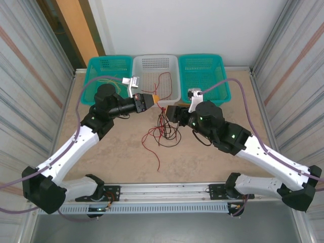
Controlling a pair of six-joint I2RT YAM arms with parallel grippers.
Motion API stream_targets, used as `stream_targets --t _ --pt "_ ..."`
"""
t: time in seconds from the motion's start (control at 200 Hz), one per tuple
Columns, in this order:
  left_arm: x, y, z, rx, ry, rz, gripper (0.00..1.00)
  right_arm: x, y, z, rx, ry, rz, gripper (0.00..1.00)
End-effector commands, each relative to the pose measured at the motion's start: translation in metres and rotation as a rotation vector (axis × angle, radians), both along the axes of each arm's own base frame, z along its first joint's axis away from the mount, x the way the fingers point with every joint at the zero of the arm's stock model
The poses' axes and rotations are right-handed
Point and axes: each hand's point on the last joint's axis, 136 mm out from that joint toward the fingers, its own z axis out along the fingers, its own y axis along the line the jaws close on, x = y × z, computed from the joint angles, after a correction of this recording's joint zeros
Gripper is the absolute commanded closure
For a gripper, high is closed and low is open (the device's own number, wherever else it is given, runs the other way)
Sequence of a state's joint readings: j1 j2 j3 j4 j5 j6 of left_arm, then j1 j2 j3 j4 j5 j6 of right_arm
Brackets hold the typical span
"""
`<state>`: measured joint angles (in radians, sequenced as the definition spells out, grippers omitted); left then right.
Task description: Untangle the cables
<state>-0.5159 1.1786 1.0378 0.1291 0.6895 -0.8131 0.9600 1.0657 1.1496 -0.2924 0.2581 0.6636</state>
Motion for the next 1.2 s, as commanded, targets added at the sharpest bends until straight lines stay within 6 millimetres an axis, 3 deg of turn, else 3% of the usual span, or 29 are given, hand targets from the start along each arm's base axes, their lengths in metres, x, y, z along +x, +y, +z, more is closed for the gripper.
stream_targets --t 0.0,0.15,0.281,0.521,0.737,0.827,1.057,1.198 --pt "-0.004 -0.002 0.015 -0.032 -0.049 -0.039 1.00 0.010 0.005 -0.003 -0.056 0.005 -0.003 0.40" --pt "-0.006 -0.004 0.014 -0.031 -0.040 -0.058 1.00 0.020 0.018 -0.021 -0.104 0.066 0.021 0.41" --pt "-0.006 -0.002 0.016 -0.025 -0.050 -0.050 1.00 0.022 0.022 -0.049 -0.151 0.116 0.022 0.43" --pt "-0.009 -0.005 0.035 -0.032 -0.080 -0.079 1.00 0.030 -0.013 -0.134 -0.207 0.309 -0.074 0.47" --pt "-0.013 -0.002 0.063 -0.054 -0.129 -0.087 1.00 0.035 -0.036 -0.172 -0.221 0.407 -0.126 0.48" --pt "-0.018 -0.001 0.076 -0.072 -0.150 -0.097 1.00 0.036 -0.044 -0.176 -0.223 0.429 -0.144 0.49" --pt "-0.030 0.005 0.106 -0.118 -0.200 -0.112 1.00 0.034 -0.049 -0.159 -0.199 0.390 -0.144 0.49" --pt "-0.034 0.009 0.121 -0.132 -0.229 -0.110 1.00 0.029 -0.044 -0.138 -0.147 0.331 -0.105 0.50"
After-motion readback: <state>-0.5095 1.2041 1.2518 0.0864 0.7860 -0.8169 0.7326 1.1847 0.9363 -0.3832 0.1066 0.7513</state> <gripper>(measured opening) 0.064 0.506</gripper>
